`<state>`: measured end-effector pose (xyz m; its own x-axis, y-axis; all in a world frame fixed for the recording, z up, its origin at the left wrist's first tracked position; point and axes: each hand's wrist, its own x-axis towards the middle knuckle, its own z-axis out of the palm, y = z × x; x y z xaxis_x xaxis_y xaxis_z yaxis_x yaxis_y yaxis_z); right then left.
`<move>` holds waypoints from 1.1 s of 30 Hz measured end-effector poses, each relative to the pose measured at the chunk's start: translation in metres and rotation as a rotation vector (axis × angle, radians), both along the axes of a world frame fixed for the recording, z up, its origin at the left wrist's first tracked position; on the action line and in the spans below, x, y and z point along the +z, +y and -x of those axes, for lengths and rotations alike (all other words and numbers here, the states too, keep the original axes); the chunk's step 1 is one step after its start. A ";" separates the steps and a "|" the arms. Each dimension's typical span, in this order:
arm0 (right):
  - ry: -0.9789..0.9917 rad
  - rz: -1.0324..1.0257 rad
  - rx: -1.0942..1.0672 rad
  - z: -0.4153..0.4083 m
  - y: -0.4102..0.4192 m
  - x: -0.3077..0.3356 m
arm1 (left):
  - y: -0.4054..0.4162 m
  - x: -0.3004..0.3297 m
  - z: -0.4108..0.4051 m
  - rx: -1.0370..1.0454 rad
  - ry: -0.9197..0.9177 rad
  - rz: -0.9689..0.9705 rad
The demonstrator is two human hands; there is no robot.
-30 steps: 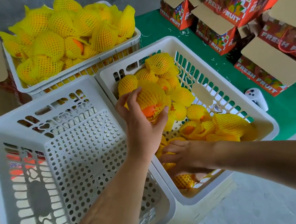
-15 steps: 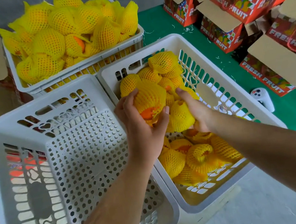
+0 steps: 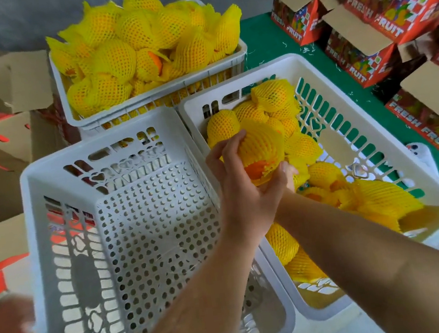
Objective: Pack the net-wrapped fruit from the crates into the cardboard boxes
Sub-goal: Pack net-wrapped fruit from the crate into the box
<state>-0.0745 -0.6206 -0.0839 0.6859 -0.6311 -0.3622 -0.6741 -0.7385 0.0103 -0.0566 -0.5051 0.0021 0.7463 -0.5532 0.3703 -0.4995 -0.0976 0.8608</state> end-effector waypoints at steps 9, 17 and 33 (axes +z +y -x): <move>-0.094 0.066 -0.003 0.075 -0.012 0.051 | 0.138 0.011 -0.021 0.028 0.049 0.097; -0.460 0.082 0.204 0.063 0.129 0.194 | 0.260 0.038 -0.066 0.003 0.047 0.136; -0.762 -0.589 0.320 -0.110 0.558 0.169 | 0.712 0.045 -0.185 0.217 0.384 0.108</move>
